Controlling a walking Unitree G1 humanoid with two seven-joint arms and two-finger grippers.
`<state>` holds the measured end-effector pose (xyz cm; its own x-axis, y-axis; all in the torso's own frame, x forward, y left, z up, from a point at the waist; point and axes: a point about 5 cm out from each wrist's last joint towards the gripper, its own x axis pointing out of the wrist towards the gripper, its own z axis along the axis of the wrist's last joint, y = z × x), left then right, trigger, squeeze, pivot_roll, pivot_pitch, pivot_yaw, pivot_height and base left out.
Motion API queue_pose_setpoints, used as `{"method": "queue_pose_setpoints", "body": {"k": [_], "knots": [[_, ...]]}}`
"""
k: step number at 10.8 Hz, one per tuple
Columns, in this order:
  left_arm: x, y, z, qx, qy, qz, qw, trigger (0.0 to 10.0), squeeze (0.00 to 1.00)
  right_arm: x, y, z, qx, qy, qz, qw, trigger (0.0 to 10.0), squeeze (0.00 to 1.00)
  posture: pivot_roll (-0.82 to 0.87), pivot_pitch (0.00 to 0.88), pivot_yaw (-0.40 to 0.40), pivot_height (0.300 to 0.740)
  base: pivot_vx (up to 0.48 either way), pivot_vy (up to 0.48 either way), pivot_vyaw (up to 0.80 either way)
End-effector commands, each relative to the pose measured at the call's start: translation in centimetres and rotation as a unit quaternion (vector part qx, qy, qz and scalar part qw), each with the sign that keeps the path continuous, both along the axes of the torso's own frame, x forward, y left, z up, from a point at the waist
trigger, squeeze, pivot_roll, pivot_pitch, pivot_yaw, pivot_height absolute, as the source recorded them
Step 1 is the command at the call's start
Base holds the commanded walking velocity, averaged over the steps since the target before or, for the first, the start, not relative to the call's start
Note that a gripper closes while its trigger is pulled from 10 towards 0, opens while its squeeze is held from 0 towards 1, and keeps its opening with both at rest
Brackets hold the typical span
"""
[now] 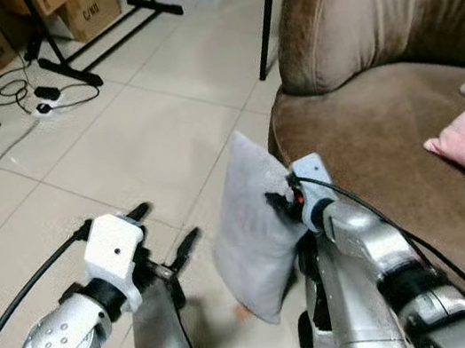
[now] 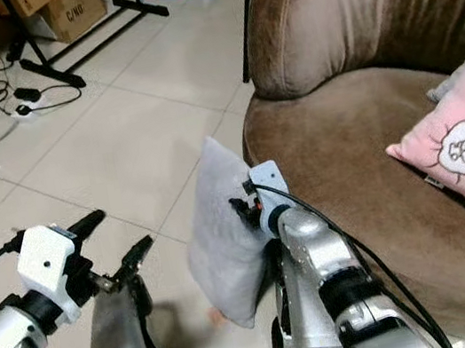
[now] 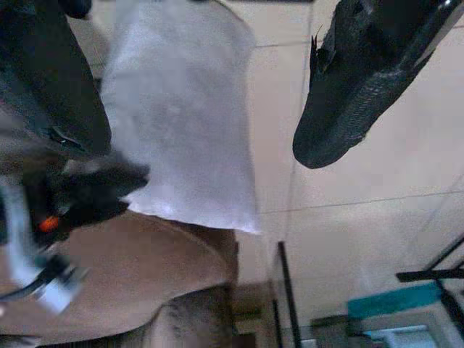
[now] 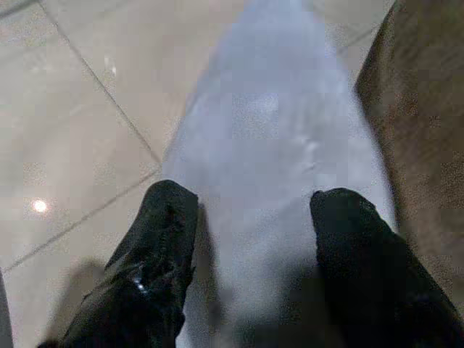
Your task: Move the pillow to the sofa from floor
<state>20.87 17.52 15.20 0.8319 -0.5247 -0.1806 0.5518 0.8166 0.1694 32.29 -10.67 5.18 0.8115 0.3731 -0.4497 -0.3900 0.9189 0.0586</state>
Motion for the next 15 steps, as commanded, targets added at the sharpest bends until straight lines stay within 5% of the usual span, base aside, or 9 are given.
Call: {"method": "queue_pose_setpoints", "body": {"k": [1, 3, 4, 6, 7, 8, 15], "knots": [[-0.1, -0.3, 0.1, 0.003, 0.008, -0.02, 1.0, 10.0, 0.0, -0.1, 0.2, -0.8, -0.012, 0.017, 0.012, 1.0, 10.0, 1.0, 0.05, 0.166, -0.002, 0.444, 0.0, 0.0, 0.0], [-0.2, -0.7, 0.8, 0.001, 0.008, -0.043, 0.999, 10.0, 0.0, -0.3, -0.1, -2.3, -0.063, 0.044, 0.017, 0.997, 10.0, 1.0, 0.06, 0.169, -0.009, 0.444, 0.0, 0.0, 0.0], [-0.4, -0.7, 0.8, 0.001, 0.013, -0.048, 0.999, 10.0, 0.0, -0.1, -0.4, -2.5, -0.074, 0.043, 0.008, 0.996, 10.0, 0.0, 0.07, 0.171, -0.007, 0.444, 0.0, 0.0, 0.0], [-1.4, -0.8, 0.6, 0.009, 0.033, -0.061, 0.998, 10.0, 0.0, -0.1, -0.8, -3.1, -0.103, 0.052, 0.0, 0.993, 10.0, 0.0, 0.08, 0.17, -0.013, 0.444, 0.0, 0.0, 0.0], [-2.2, -0.5, 0.1, 0.016, 0.059, -0.075, 0.995, 10.0, 0.0, 0.2, -0.7, -2.8, -0.108, 0.046, -0.005, 0.993, 4.1, 0.0, 0.08, 0.172, -0.012, 0.444, 0.0, 0.0, 0.0], [-3.0, -0.4, -0.3, 0.017, 0.087, -0.095, 0.992, 10.0, 0.0, 0.3, -0.6, -2.7, -0.115, 0.04, -0.005, 0.993, 0.4, 0.0, 0.08, 0.171, -0.011, 0.444, 0.0, 0.0, 0.0], [-3.3, 0.4, -0.9, 0.029, 0.116, -0.1, 0.988, 10.0, 0.0, 0.0, -0.5, -3.3, -0.143, 0.051, -0.001, 0.988, 0.0, 0.0, 0.08, 0.117, 0.006, 0.444, 0.0, 0.0, 0.0]]}}
